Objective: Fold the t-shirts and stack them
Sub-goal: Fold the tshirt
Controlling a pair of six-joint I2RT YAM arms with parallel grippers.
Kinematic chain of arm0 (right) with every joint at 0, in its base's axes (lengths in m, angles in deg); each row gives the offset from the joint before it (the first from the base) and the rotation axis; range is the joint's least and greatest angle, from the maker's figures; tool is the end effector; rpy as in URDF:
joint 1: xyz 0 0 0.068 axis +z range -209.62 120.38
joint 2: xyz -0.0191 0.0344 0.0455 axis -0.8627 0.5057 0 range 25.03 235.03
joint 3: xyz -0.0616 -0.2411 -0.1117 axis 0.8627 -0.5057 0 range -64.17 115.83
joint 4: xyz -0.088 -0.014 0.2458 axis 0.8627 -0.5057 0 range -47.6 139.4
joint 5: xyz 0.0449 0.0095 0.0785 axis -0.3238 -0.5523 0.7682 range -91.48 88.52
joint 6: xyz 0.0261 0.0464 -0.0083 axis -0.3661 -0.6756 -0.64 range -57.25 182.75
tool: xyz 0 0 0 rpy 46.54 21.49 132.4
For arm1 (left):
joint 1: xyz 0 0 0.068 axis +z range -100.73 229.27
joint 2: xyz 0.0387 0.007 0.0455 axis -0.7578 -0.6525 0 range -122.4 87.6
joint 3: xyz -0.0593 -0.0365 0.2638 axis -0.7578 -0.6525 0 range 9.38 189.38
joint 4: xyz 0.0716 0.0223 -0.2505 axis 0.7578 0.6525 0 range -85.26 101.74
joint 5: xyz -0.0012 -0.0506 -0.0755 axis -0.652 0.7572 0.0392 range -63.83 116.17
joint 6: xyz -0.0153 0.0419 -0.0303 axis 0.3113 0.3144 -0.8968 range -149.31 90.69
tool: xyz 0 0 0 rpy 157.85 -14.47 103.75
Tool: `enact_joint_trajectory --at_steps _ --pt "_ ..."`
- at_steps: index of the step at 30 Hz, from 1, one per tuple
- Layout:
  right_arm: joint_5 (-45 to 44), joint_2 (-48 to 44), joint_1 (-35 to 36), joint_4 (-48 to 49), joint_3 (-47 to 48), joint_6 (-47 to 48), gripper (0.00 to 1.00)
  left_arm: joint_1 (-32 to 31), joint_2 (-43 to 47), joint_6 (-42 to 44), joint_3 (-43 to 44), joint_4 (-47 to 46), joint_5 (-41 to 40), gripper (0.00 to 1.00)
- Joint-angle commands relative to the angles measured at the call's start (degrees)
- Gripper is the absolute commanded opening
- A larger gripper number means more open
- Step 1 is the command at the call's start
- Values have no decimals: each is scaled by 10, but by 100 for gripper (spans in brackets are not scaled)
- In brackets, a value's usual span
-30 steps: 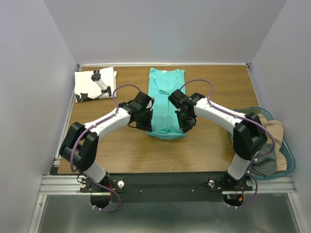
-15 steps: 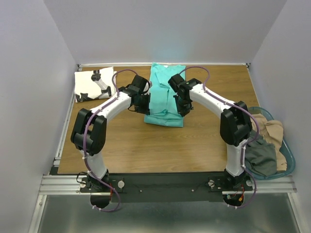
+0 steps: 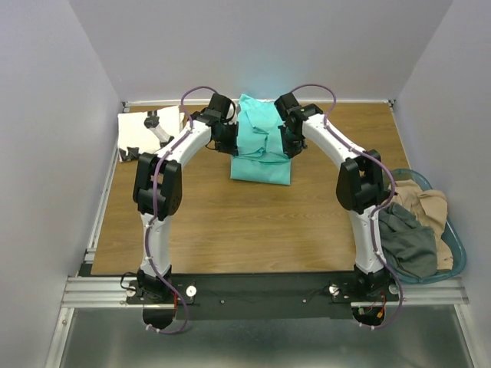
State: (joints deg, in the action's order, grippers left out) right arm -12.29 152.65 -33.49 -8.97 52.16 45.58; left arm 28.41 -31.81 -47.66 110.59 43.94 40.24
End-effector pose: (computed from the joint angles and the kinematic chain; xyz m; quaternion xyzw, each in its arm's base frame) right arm 0.4258 0.2015 0.2313 -0.0599 0.9782 -0.0213 0.1977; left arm 0.4264 -0.1717 0.2326 0.0552 0.9516 -0.2042 0.2229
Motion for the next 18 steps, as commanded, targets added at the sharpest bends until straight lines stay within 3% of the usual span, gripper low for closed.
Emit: enact_joint_trajectory --at_steps 1,9,18 --pt "16 39 -20 -12 53 22 0 20 -46 16 66 29 23 0" --pt "83 102 -71 -1 120 28 0 38 -131 24 179 44 71 0" --pt "138 142 -84 12 189 35 0 62 -168 18 207 27 108 0"
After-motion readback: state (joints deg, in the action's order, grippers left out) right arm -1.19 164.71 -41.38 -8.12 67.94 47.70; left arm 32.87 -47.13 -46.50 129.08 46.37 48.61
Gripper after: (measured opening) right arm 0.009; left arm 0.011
